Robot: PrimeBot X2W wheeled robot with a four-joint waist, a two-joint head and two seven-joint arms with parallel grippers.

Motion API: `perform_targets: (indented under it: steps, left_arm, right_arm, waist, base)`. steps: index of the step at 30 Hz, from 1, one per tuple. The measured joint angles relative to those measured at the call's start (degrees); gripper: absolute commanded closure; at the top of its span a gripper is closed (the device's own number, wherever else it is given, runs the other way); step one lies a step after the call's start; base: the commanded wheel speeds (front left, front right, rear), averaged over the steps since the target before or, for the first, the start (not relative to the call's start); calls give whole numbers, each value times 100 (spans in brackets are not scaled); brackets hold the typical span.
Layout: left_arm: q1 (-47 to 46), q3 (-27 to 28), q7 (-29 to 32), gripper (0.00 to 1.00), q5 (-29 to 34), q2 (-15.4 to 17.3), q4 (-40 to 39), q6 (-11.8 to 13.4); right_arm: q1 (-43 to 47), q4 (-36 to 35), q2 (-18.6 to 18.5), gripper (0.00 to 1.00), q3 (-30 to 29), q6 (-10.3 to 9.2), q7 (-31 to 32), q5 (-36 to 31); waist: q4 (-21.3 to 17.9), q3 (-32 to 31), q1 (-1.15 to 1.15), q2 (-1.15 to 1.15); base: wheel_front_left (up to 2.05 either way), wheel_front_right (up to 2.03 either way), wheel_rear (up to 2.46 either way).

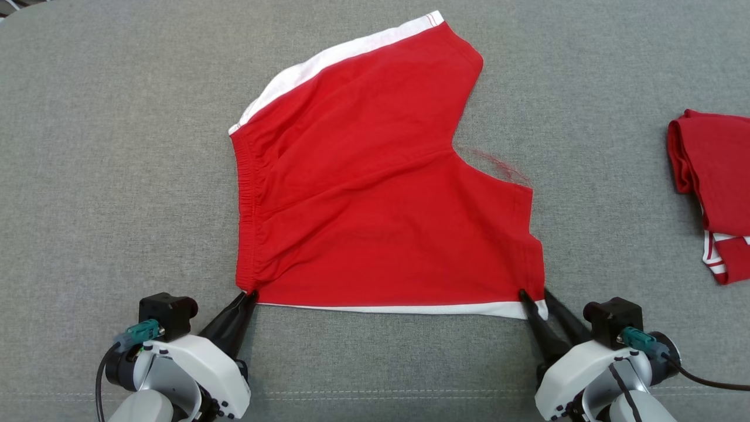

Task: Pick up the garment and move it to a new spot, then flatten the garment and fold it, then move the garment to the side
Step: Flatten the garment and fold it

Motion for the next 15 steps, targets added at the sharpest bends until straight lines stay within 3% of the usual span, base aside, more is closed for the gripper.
perform_targets:
  steps: [7, 11, 15]
  left_arm:
    - [0, -75, 11, 100, -74, 23, -113, -4]
    - [449, -73, 157, 100, -147, 136, -578, 29]
    - [1015, -52, 383, 100, -208, 296, -1167, 214]
  right_arm:
    - [112, -99, -33, 100, -49, 1, 176, 344]
    - [700, -601, -157, 100, -335, 2, 466, 490]
    - [1324, -1360, -177, 100, -678, 2, 921, 568]
  waist:
    - [48, -82, 0, 0]
    - [72, -129, 0, 0]
    - [81, -126, 0, 0]
  base:
    - [0, 0, 0]
    - [0, 0, 0]
    - [0, 0, 0]
